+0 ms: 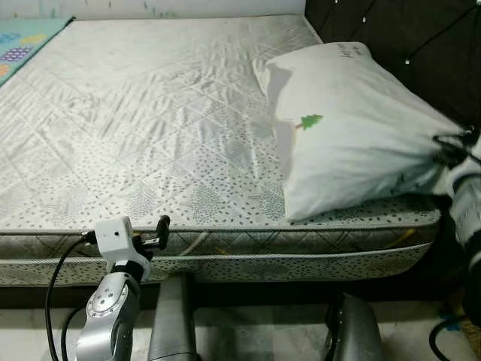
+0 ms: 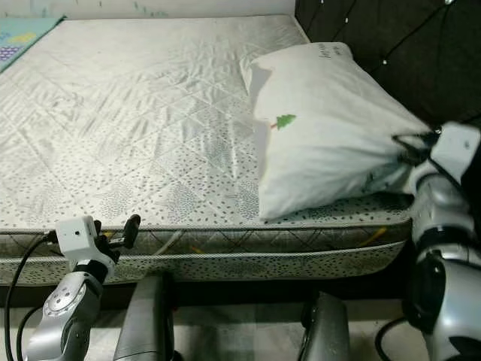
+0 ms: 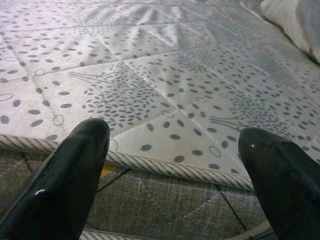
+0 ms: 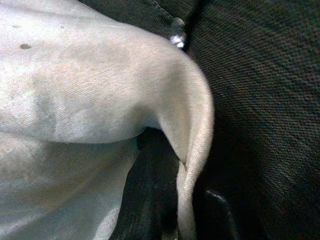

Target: Clean up the room

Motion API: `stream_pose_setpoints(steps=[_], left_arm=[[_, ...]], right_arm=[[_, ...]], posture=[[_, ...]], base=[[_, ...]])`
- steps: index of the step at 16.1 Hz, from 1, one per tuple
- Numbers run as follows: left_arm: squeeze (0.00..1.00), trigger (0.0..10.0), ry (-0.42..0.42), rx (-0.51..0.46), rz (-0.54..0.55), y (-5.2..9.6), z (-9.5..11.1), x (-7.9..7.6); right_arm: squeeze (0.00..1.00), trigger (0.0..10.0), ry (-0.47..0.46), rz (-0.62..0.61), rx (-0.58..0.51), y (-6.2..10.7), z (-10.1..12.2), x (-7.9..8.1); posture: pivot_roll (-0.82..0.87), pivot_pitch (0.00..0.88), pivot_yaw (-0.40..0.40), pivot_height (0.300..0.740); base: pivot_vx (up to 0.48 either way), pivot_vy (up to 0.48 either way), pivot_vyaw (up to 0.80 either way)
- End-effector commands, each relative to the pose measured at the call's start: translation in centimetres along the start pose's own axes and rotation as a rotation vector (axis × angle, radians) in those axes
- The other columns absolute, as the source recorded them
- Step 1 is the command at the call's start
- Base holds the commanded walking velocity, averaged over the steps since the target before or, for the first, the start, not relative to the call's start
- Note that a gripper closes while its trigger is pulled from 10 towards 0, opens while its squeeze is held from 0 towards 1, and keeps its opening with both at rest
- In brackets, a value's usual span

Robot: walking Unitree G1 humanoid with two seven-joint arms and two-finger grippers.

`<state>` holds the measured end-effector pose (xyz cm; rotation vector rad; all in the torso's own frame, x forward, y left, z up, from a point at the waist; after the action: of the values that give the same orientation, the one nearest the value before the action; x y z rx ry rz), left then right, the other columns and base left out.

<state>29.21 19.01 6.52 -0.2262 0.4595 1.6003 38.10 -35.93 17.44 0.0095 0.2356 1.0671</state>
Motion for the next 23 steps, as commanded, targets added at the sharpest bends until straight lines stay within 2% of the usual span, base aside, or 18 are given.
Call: stream_pose_setpoints(steps=[1,4,9,16,19,20,21,23], left_arm=[[0.00,10.0,-0.011,0.005,0.002,-0.1,0.1,0.3],[0.00,10.0,-0.021,0.016,-0.005,-0.3,0.0,0.5],[0.00,10.0,-0.034,0.023,-0.012,-0.4,0.0,0.7],[0.00,10.0,-0.042,0.024,-0.015,-0.6,0.1,0.8],[0.00,10.0,-0.044,0.025,-0.020,-0.8,0.1,0.7],[0.00,10.0,-0.044,0.025,-0.022,-0.9,0.1,0.6],[0.00,10.0,-0.042,0.025,-0.023,-0.9,0.0,0.5],[0.00,10.0,-0.039,0.023,-0.022,-0.9,0.0,0.4]], right_arm=[[0.00,0.0,-0.044,-0.041,-0.070,0.0,1.1,-0.8],[0.00,0.0,-0.060,-0.042,-0.067,1.2,-2.7,-0.1],[0.00,0.0,-0.065,0.002,-0.064,2.8,-5.7,2.0],[0.00,0.0,-0.058,0.010,-0.052,4.0,-6.9,2.1],[0.00,0.0,-0.029,0.075,-0.072,4.2,-6.4,4.2],[0.00,9.6,0.021,0.118,-0.097,4.5,-5.8,5.6],[0.00,10.0,0.030,0.161,-0.112,4.7,-5.5,6.9],[0.00,10.0,0.047,0.202,-0.132,4.9,-5.1,8.1]], posture=[[-0.02,0.001,0.019,0.479],[-0.03,0.000,0.036,0.479],[-0.03,0.000,0.042,0.479],[-0.03,0.000,0.045,0.479],[-0.03,0.000,0.049,0.479],[-0.03,0.000,0.046,0.479],[-0.03,0.000,0.043,0.479],[-0.03,0.000,0.036,0.479]], base=[[0.000,0.000,0.00],[0.000,0.000,0.00],[0.000,0.000,0.00],[0.000,0.000,0.00],[0.000,0.000,0.00],[0.000,0.000,0.00],[0.000,0.000,0.00],[0.000,0.000,0.00]])
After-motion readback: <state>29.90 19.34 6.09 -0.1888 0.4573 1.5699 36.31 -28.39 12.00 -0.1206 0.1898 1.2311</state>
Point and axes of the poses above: a point about 5 cm out from each wrist's last joint towards the gripper, its own y axis pointing back from the gripper into the wrist, its own z axis along the axis of the wrist's last joint, x = y × z, the point moved 3 cm from there along -y, pointing out of the wrist towards the gripper, and after that the axes turned 12 degrees about y, right-handed, at the moved point
